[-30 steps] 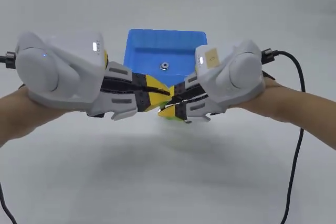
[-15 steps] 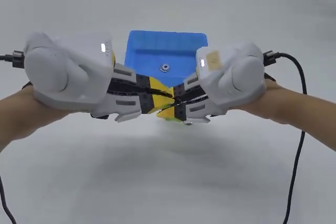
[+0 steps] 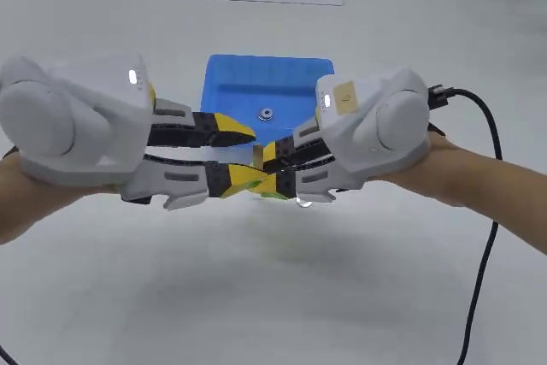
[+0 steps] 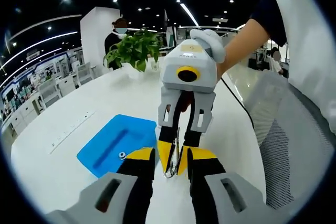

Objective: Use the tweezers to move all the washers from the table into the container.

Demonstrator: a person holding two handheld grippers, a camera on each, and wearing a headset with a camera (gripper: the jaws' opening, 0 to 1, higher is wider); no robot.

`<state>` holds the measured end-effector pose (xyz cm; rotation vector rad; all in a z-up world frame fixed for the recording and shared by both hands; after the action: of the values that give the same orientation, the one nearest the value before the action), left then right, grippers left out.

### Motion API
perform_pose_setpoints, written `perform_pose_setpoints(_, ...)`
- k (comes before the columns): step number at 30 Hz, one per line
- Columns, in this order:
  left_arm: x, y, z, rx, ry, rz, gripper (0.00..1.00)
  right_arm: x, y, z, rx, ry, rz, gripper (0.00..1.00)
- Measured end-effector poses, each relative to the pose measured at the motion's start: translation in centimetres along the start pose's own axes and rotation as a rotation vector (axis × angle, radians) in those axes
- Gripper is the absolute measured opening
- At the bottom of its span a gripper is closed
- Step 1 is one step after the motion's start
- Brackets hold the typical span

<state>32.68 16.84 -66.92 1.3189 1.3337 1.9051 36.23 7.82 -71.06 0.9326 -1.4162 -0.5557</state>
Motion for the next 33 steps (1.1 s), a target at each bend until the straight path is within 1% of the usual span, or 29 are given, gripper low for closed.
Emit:
perform_pose_setpoints(3,1.0,-0.1,-0.5,0.041,0.025,-0.040,0.31,0.3,0.5,0.0,0.001,-0.003,-0.005,0.09)
perform_pose_setpoints(5,1.8,-0.3,-0.9,0.077,0.042,-0.052,0.34,0.5,0.8,0.0,0.004,-0.008,-0.003,0.09)
perform_pose_setpoints(7,2.4,-0.5,-1.2,0.086,0.056,-0.059,0.38,0.7,1.2,-0.1,0.002,-0.012,-0.006,0.09)
perform_pose_setpoints(11,3.8,-0.8,-1.7,0.137,0.100,-0.099,0.42,1.3,2.3,-0.3,0.004,-0.030,-0.020,0.09)
perform_pose_setpoints(13,4.4,-0.9,-1.8,0.156,0.138,-0.118,0.47,1.7,3.0,-0.6,0.020,-0.044,-0.021,0.09)
perform_pose_setpoints(14,4.7,-1.0,-1.8,0.173,0.173,-0.131,0.49,1.9,3.2,-0.7,0.019,-0.049,-0.025,0.09)
perform_pose_setpoints(15,4.9,-1.0,-1.8,0.192,0.192,-0.146,0.52,2.0,3.5,-0.8,0.019,-0.055,-0.029,0.09)
perform_pose_setpoints(17,5.2,-1.0,-1.9,0.232,0.222,-0.190,0.58,2.3,3.7,-1.3,0.021,-0.073,-0.042,0.09)
perform_pose_setpoints(18,5.4,-1.0,-1.9,0.245,0.234,-0.204,0.61,2.5,4.0,-1.4,0.021,-0.080,-0.048,0.09)
perform_pose_setpoints(20,5.6,-1.0,-2.1,0.260,0.246,-0.218,0.65,3.0,4.5,-1.8,0.022,-0.096,-0.058,0.09)
perform_pose_setpoints(23,5.9,-1.2,-2.2,0.287,0.255,-0.241,0.65,3.5,5.1,-2.5,0.036,-0.115,-0.054,0.09)
perform_pose_setpoints(25,5.9,-1.4,-2.1,0.308,0.261,-0.249,0.67,3.8,5.4,-3.0,0.039,-0.130,-0.062,0.09)
perform_pose_setpoints(28,6.0,-1.4,-2.0,0.314,0.275,-0.258,0.74,4.1,5.6,-4.0,0.045,-0.146,-0.067,0.09)
perform_pose_setpoints(29,6.1,-1.4,-1.8,0.308,0.293,-0.268,0.77,4.2,5.5,-4.3,0.043,-0.147,-0.067,0.09)
perform_pose_setpoints(30,6.2,-1.3,-1.7,0.292,0.296,-0.275,0.79,4.1,5.4,-4.8,0.043,-0.150,-0.066,0.09)
perform_pose_setpoints(32,6.4,-1.0,-1.7,0.264,0.286,-0.286,0.84,4.0,5.1,-5.4,0.043,-0.152,-0.061,0.09)
perform_pose_setpoints(33,6.4,-1.0,-1.6,0.263,0.288,-0.288,0.87,3.9,5.0,-5.9,0.044,-0.156,-0.057,0.09)
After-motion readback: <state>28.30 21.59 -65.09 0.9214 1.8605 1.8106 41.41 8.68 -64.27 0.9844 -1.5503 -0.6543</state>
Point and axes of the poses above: the centre of the closed fingertips' face, and the gripper's own axes: x roughly backward along the fingers, z roughly to its left, y roughly out of its top, the point moved 7 cm from there along x, roughly backward along the fingers
